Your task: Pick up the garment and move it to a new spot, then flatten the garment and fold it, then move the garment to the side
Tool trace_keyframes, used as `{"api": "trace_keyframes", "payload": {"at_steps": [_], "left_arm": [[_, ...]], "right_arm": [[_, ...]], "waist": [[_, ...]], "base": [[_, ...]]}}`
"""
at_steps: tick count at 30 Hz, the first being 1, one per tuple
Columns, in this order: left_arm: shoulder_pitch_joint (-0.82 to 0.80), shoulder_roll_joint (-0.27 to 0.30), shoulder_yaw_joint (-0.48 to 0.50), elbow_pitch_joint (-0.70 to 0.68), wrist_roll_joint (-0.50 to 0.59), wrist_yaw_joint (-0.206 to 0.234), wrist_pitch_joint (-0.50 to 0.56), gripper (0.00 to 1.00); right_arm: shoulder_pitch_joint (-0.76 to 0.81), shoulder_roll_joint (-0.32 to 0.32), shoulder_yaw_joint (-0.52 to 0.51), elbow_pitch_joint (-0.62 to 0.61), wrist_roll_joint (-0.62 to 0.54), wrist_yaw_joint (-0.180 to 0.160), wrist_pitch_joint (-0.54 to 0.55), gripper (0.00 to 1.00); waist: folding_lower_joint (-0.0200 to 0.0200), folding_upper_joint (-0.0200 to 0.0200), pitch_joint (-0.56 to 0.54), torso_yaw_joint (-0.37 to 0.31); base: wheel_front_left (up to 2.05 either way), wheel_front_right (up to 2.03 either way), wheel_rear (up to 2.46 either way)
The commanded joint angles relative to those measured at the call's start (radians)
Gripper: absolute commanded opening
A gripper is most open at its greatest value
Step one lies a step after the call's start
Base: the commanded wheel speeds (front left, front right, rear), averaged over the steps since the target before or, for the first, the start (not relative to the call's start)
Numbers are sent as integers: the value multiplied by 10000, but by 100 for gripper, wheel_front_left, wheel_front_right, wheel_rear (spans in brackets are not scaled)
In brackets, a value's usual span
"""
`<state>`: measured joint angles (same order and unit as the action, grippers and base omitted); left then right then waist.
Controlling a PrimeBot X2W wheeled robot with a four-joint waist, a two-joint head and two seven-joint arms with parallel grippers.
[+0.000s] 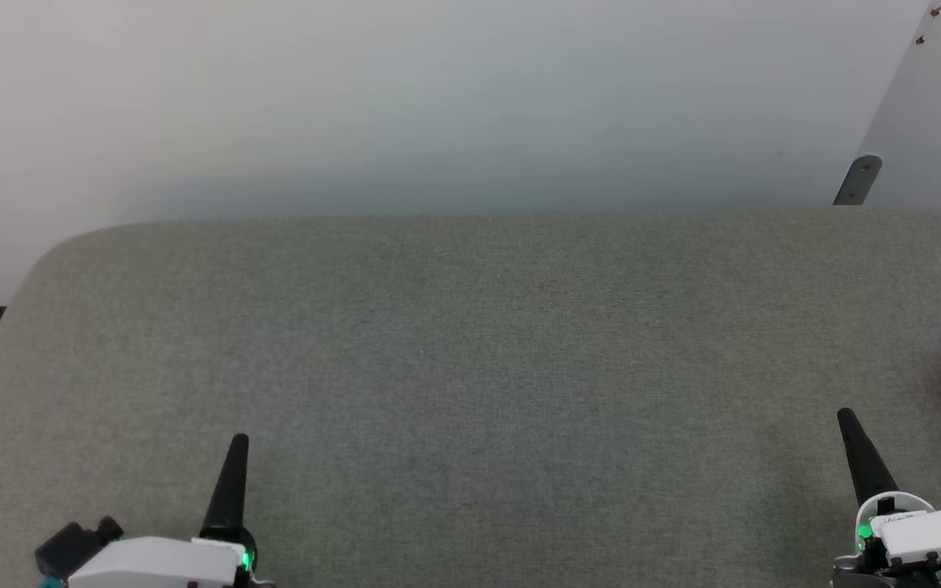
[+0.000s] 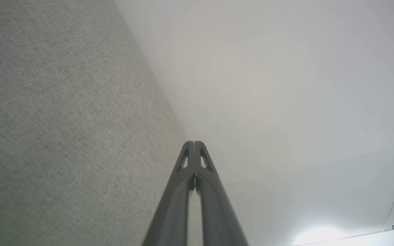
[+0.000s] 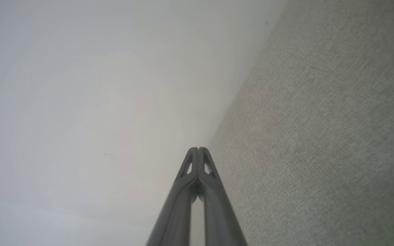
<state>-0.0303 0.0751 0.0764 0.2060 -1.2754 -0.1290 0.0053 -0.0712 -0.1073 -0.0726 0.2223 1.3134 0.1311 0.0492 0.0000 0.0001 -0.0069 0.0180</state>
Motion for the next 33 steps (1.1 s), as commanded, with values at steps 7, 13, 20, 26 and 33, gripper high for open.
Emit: {"api": "trace_keyframes", "payload": {"at_steps": [7,13,20,26,33], "left_arm": [[-290,-10,80,26,-705,-21,186,0],[-375,-36,112,92,-1178,-22,317,0],[-481,-71,147,160,-1690,-24,476,0],[-554,-93,179,213,-2123,-26,608,0],[-651,-120,212,277,-2590,-27,752,0]], "right_arm": [[-202,107,-121,7,614,-4,138,0],[-248,194,-173,44,1009,-4,219,0],[-275,288,-239,85,1482,-5,321,0],[-312,361,-297,121,1831,-5,412,0],[-359,438,-349,157,2217,-6,496,0]], "waist": [[0,-1,14,-26],[0,-1,27,-48],[0,-1,41,-74],[0,-1,54,-97],[0,-1,68,-123]], "base": [[0,0,0],[0,0,0],[0,0,0],[0,0,0],[0,0,0]]}}
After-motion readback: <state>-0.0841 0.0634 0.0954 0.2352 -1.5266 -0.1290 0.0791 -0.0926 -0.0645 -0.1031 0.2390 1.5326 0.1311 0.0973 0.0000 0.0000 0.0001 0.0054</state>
